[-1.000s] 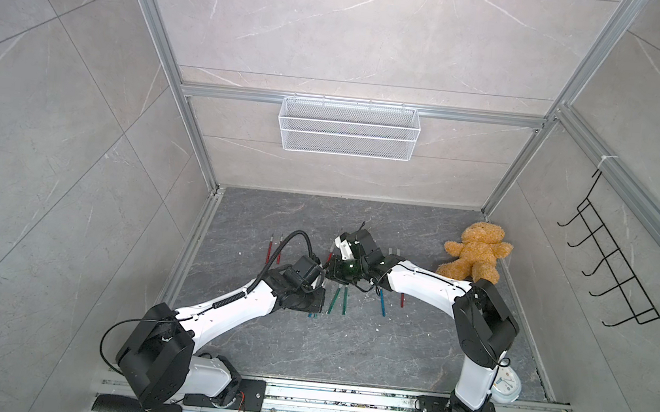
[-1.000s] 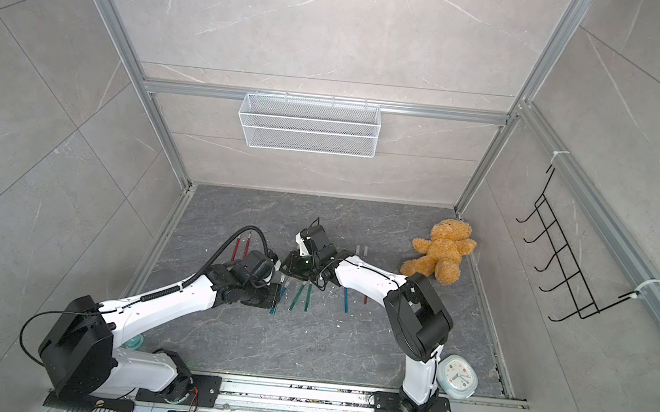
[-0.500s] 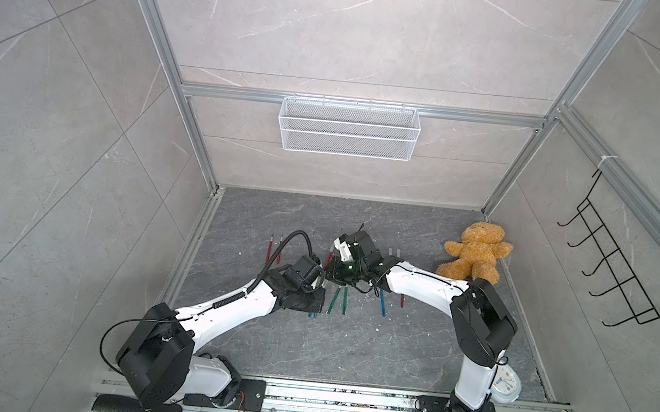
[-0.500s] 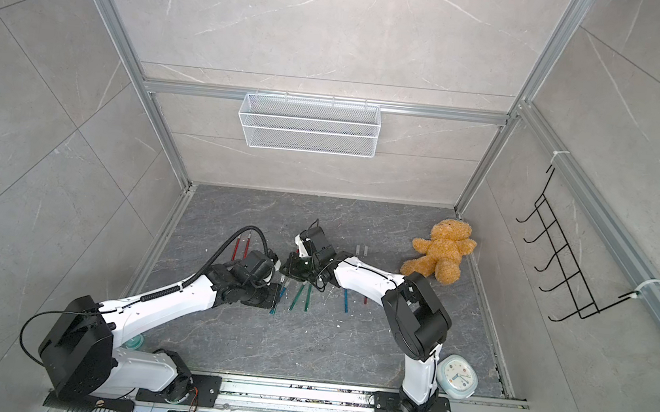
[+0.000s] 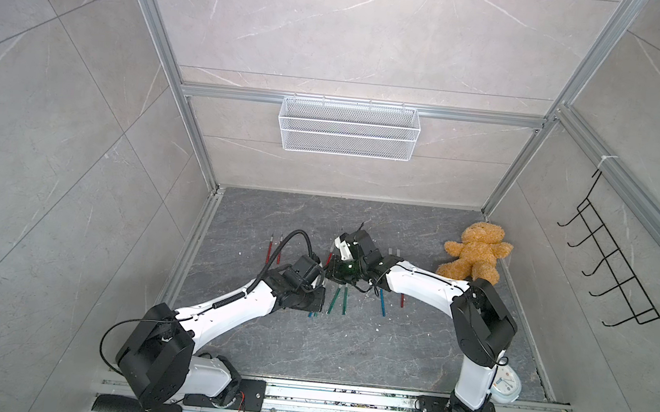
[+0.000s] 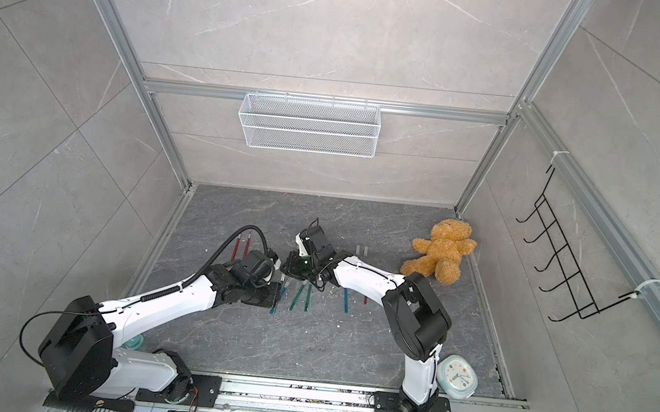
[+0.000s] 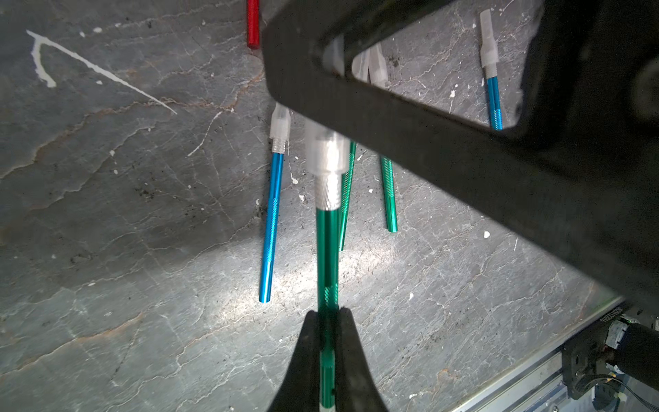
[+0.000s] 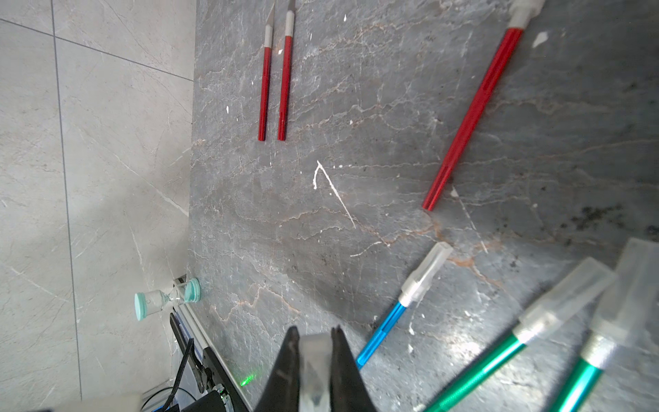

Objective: Remove protective caps from carving knives
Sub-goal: Remove the protective sleeve from the carving knife.

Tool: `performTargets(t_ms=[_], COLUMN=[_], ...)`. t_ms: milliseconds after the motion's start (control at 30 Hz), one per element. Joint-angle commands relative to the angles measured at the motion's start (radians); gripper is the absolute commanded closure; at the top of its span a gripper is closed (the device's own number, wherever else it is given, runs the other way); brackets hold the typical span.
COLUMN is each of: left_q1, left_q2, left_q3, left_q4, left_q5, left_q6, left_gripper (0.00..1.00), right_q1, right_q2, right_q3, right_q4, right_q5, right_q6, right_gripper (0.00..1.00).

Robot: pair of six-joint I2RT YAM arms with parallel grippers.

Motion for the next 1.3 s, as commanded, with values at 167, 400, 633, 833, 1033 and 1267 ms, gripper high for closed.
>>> performTargets(t_ms=[167, 400, 633, 833, 1033, 1267], left_q1=[-0.004, -0.007, -0.009, -0.020, -0.030, -0.036], left_q2=[-0.039, -0.051, -0.050, -0.051, -0.052, -0.054], left_q3=[-0.013, -0.019, -0.021, -0.024, -0.027, -0.025], left_q4=[0.007, 0.004, 0.004, 0.004, 0.004, 0.000], left_q5=[-0.003, -0.013, -0.024, -0.032, -0.037, -0.044], left_q6=[0.017, 0.018, 0.020, 0.024, 0.028, 0.035], left_gripper=[1.00, 1.00, 1.00, 1.00, 1.00, 1.00], right_q1=[-0.026, -0.038, -0.055, -0.069, -0.079, -0.091], right_q2=[0.009, 0.015, 0.018, 0.033, 0.052, 0.073], right_q3=[0.115, 0.162, 0.201, 0.249, 0.297, 0.358], right_q4=[-0.035, -0.067, -0.093, -0.116, -0.135, -0.170], right_q5=[0.036, 0.044, 0.060, 0.064, 0.068, 0.078], right_q6=[-0.008, -0.021, -0.033, -0.042, -0.048, -0.061], right_gripper=[1.00, 1.00, 1.00, 1.00, 1.00, 1.00])
